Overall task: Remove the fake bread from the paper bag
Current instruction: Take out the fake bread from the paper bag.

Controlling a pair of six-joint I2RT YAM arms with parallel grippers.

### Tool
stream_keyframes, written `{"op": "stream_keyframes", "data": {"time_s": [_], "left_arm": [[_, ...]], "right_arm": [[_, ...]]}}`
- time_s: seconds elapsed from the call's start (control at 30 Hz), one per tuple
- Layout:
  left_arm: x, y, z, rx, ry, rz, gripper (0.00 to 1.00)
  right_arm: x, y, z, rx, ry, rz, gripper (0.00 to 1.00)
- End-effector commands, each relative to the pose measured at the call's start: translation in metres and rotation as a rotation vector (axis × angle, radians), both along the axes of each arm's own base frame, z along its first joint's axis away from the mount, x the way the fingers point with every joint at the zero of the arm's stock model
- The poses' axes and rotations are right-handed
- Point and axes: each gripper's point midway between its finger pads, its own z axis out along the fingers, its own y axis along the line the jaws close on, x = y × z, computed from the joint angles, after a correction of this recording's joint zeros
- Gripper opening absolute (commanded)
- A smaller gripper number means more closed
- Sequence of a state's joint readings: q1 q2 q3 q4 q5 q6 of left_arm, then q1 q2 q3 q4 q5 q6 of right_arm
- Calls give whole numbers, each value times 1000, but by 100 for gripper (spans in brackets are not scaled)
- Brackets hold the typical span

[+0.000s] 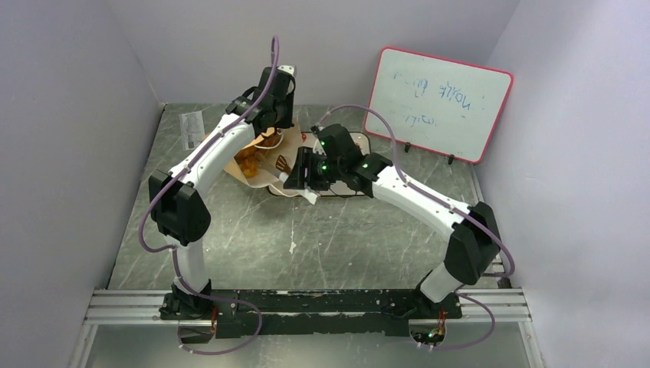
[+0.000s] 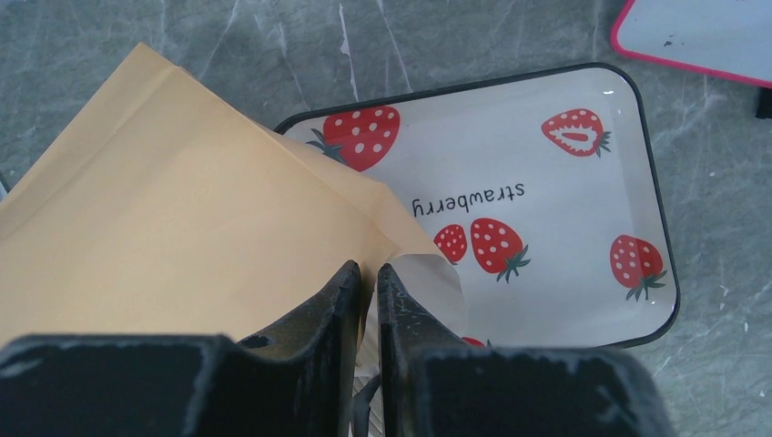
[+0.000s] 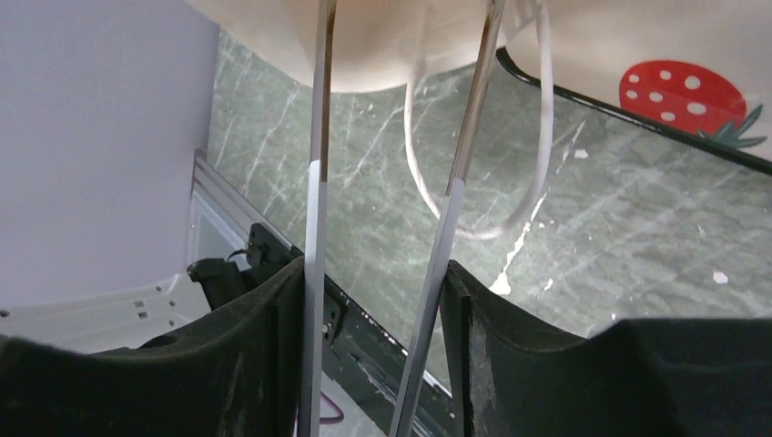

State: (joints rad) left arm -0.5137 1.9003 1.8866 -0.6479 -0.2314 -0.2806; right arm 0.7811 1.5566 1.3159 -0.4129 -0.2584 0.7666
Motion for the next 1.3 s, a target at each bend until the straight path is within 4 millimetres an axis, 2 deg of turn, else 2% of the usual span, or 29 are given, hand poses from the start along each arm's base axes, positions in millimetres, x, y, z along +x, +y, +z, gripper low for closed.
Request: {"op": "stream_keyframes", "data": {"time_s": [0.0,0.23,0.67,0.77,0.87,0.93,1.0,1.07,1.13,1.27], "left_arm": [[1,-5,22,-54,-45,-25,7],[-4,-6,21,-56,-38,-40,7],[-10,-9,24,-85,-44,-55,7],[-10,-8,25,-86,-47,-55,7],[-10,-8,26,-87,-50,-53,7],[-10,-8,27,-88,-51,-55,7],[-10,-7,26,-85,-51,-51,7],[-10,-7,26,-85,-53,-49,7],[-10,-7,26,-85,-52,-46,7],[-9,-8,26,-91,-52,-46,7]], "right_arm": [[17,19,24,72,-62,3,50],[38,29,6,46,-51,-37,54],[81,34,-23,40,-43,-114,52],[83,36,-30,41,-30,-96,41],[79,36,-35,67,-5,-71,19],[78,33,-35,72,-14,-81,12],[77,28,-36,57,-20,-95,9],[77,25,-34,52,-29,-101,9],[76,25,-30,61,-34,-100,13],[77,26,-30,63,-32,-101,36]]}}
